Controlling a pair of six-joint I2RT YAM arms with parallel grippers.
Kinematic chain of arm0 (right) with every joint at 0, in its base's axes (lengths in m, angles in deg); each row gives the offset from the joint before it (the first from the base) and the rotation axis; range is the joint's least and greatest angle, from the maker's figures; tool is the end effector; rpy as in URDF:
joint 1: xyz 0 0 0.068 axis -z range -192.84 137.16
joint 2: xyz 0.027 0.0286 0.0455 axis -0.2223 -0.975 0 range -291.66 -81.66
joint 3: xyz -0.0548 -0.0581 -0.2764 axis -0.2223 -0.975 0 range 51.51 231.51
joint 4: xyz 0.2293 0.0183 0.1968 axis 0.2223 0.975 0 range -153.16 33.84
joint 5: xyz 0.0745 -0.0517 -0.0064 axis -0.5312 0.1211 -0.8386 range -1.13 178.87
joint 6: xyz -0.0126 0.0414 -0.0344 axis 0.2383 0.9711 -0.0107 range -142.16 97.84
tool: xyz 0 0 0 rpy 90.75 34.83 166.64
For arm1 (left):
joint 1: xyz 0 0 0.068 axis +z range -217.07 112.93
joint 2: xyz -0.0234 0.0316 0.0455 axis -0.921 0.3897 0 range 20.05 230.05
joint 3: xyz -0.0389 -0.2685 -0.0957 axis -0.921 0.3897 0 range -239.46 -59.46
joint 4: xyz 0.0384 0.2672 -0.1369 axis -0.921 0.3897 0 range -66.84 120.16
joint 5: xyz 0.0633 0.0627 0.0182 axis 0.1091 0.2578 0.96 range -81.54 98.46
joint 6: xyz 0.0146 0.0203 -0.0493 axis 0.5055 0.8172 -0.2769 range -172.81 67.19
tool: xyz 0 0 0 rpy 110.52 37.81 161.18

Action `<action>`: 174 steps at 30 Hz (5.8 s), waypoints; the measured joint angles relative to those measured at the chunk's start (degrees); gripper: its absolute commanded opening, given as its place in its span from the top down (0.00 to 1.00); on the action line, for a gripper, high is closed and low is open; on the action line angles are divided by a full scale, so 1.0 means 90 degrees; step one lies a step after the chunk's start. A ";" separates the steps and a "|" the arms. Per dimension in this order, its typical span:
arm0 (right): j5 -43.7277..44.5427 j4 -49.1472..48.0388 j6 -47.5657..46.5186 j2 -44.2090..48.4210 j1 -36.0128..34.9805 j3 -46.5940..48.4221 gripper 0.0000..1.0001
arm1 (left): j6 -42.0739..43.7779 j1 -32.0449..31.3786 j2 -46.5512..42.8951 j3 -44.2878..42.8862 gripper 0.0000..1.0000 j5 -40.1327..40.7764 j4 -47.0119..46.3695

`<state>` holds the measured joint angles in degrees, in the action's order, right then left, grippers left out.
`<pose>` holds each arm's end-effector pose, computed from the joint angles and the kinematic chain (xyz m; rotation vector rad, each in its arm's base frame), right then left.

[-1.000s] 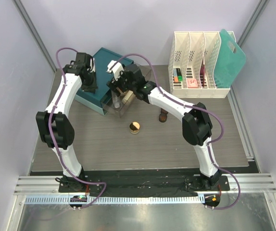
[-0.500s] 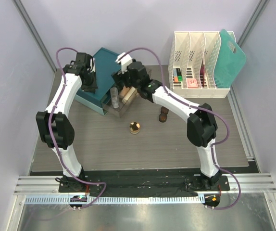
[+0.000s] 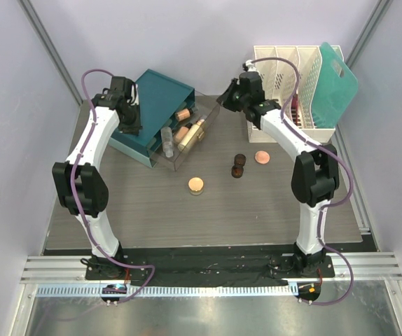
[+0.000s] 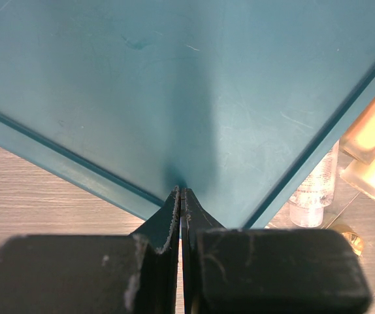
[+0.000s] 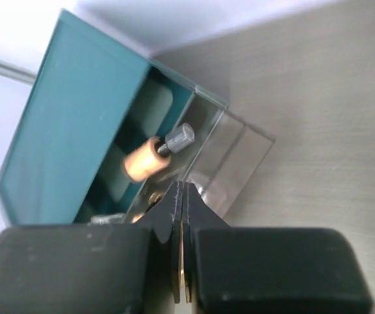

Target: Organize the makeup

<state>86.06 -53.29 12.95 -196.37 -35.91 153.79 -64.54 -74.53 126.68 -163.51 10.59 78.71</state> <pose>0.4912 0.2112 0.3213 0.1796 2.0209 0.7049 0.4463 -0.0571 0.3333 -0.1099 2.5839 -0.0757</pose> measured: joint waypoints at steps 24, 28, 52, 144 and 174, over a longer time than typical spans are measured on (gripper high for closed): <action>-0.2591 0.0770 0.1906 -0.1525 0.0199 0.0117 0.99 | 0.0000 -0.0002 -0.0080 0.0126 1.00 0.0027 -0.0095; -0.2635 0.0838 0.1919 -0.1977 0.0034 0.0539 0.99 | 0.0000 -0.0002 -0.0083 0.0126 1.00 0.0041 -0.0095; -0.2754 0.1554 0.1751 -0.2533 -0.0418 0.1814 0.99 | 0.0024 -0.0002 -0.0080 0.0124 1.00 0.0049 -0.0087; -0.2030 0.0347 0.2618 -0.3483 -0.0831 0.2470 0.47 | 0.0024 0.0002 -0.0083 0.0136 1.00 0.0117 -0.0102; -0.1889 0.0597 0.2475 -0.3925 -0.0918 0.2800 0.47 | 0.0022 0.0002 -0.0131 0.0206 1.00 0.0121 -0.0124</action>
<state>69.06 -47.91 35.22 -231.69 -44.17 178.99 -64.34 -74.51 125.50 -161.66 11.68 77.59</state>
